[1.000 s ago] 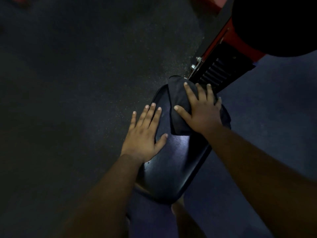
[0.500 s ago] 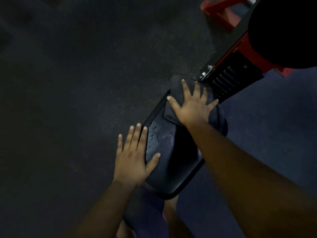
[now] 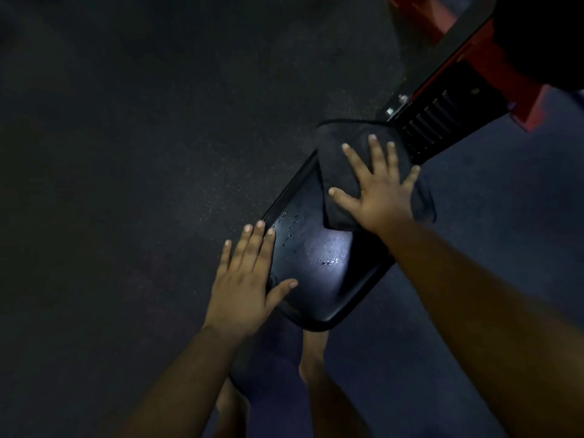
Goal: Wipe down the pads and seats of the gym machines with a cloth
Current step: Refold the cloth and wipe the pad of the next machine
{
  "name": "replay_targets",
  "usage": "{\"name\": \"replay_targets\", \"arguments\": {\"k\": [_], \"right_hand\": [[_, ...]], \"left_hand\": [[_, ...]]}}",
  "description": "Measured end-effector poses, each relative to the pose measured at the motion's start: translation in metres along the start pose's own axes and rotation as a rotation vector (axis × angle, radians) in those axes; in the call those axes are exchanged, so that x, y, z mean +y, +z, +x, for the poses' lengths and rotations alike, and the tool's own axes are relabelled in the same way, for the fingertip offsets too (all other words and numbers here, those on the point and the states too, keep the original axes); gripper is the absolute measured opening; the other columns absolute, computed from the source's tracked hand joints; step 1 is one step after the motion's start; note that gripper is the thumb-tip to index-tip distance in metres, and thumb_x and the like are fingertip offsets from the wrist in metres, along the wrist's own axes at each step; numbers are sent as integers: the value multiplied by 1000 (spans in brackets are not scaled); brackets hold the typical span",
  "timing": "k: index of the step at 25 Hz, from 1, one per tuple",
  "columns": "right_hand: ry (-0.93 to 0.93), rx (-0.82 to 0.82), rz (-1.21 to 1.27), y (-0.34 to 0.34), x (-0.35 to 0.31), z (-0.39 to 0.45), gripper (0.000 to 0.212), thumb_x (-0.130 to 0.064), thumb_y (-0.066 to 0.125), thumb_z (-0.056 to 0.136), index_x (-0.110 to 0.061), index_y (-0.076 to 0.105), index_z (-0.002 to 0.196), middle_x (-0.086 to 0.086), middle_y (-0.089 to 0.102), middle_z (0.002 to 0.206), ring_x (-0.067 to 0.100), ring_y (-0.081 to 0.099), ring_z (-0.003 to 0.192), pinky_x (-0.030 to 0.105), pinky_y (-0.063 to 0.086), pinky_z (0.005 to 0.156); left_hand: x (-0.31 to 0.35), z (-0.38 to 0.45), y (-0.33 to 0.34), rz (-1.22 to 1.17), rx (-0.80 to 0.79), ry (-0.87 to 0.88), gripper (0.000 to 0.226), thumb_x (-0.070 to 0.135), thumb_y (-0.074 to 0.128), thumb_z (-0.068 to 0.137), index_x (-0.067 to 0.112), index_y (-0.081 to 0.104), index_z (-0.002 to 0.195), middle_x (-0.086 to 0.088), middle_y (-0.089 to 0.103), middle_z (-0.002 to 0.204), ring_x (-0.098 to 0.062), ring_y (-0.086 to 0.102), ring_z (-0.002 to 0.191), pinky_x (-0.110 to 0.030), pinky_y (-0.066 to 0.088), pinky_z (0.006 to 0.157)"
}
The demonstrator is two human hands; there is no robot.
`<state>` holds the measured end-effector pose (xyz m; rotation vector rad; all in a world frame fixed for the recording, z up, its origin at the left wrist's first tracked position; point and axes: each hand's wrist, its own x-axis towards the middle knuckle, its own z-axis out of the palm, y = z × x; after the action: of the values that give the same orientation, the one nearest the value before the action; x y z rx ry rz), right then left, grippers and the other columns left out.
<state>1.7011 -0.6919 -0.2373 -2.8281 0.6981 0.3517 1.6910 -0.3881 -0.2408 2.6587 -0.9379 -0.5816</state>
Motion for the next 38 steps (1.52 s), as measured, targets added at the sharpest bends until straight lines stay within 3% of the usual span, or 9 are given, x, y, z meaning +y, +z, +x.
{"name": "replay_targets", "arguments": {"k": [5,8,13,18,25,29,32,35,38], "right_hand": [[-96,-92,-35,26,-75,-126,76,-79,25,90,-51,-1,156,0,-8,170,36,-11,154,79,1,109],[-301,-79,-92,13,-73,-70,74,-81,32,88,-55,11,154,-5,-2,170,33,-5,155,80,5,108],[-45,-40,-8,14,-106,-1,62,-75,34,88,-50,38,145,-2,3,170,34,-10,154,81,-3,107],[-201,-83,-61,26,-59,-139,70,-76,30,91,-57,5,154,-6,-5,170,28,-7,156,76,4,112],[348,-25,220,-1,34,-46,73,-82,33,87,-61,3,151,-7,-8,169,28,-11,155,79,11,110],[244,19,150,29,-20,-119,69,-74,26,93,-53,4,156,-4,-4,170,28,-9,155,77,11,112],[63,-59,29,43,-67,-186,69,-74,21,93,-51,2,156,0,-2,170,33,-8,155,80,6,110],[-73,-60,-23,34,-110,-133,69,-75,22,94,-52,1,156,1,-5,170,37,-10,154,83,-1,105],[-18,-50,-14,32,-144,-92,73,-77,25,91,-50,10,156,2,-6,170,38,-11,154,82,-6,104]], "left_hand": [[-2,-25,-1,-311,-2,-89,74,65,17,102,26,-7,160,12,-14,168,-6,-11,154,-49,9,127],[-2,-31,3,-246,-16,-82,80,69,17,99,24,-11,159,9,-19,168,-7,-15,154,-46,3,127],[0,-28,9,-144,-15,-72,85,66,23,99,17,-9,161,2,-18,168,-12,-17,154,-46,-3,126],[-5,-34,-4,-73,-96,-26,94,74,23,94,20,-21,157,3,-27,166,-12,-21,153,-50,0,126],[-6,-33,-1,-57,-76,-4,99,78,20,91,16,-17,158,0,-26,166,-14,-21,154,-46,-6,125],[-7,-34,-2,-79,-68,-2,98,77,27,93,16,-14,160,2,-24,167,-14,-20,154,-47,-5,125],[-16,-35,-10,-256,-78,18,85,65,30,97,21,-3,162,9,-14,169,-6,-13,154,-47,-1,127],[-29,-32,-17,-576,10,-57,67,41,37,99,25,18,161,14,14,167,0,8,153,-47,15,126],[-24,-23,-24,-746,61,-131,66,32,39,99,30,15,159,22,14,162,6,11,151,-22,14,124]]}}
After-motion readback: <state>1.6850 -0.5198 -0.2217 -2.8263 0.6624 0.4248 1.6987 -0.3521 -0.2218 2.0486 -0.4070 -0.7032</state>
